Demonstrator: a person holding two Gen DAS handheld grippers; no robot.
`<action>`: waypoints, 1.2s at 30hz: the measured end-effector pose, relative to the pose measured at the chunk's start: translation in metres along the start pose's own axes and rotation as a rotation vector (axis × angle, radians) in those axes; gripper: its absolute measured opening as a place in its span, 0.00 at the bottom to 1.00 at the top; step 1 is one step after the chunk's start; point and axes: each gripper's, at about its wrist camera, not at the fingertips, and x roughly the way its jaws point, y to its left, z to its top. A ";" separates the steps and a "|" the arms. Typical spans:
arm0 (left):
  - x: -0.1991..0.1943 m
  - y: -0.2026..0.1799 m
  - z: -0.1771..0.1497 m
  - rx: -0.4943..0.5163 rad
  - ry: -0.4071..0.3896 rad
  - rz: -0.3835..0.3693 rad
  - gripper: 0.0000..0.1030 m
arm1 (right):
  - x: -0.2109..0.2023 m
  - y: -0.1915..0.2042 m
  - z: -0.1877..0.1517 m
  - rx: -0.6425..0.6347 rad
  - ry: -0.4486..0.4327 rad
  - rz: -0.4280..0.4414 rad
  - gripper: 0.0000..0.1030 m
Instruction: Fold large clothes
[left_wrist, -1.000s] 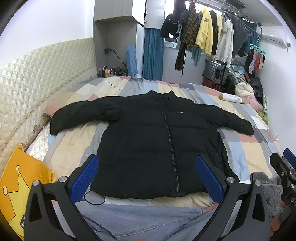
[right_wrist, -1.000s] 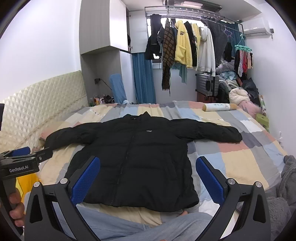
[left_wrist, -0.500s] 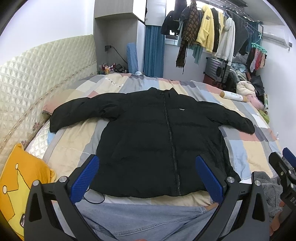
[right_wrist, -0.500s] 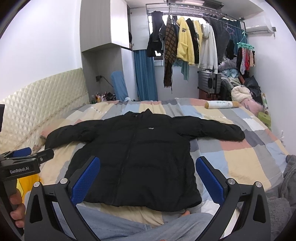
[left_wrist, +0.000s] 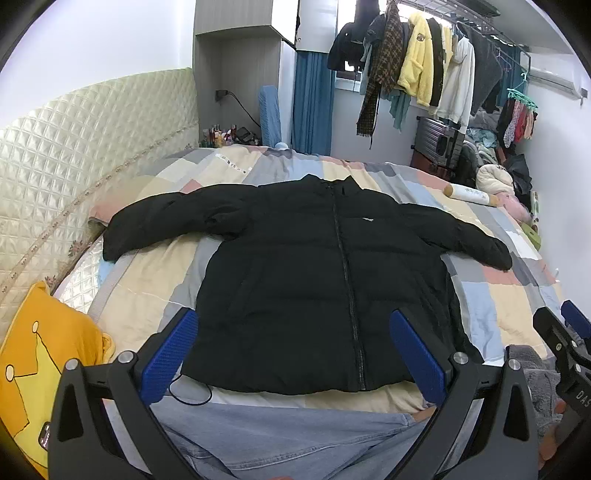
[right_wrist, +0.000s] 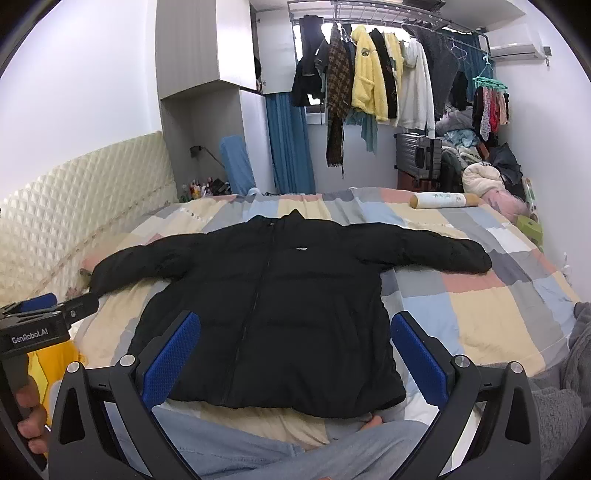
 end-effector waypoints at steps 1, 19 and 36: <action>0.000 0.000 0.000 0.000 0.000 -0.001 1.00 | 0.000 0.000 0.000 0.000 0.001 0.001 1.00; 0.022 -0.011 0.029 -0.004 -0.038 -0.042 1.00 | 0.022 -0.024 0.025 0.040 -0.025 -0.002 1.00; 0.081 0.007 0.062 -0.013 -0.103 -0.059 1.00 | 0.093 -0.087 0.046 0.119 -0.017 -0.038 1.00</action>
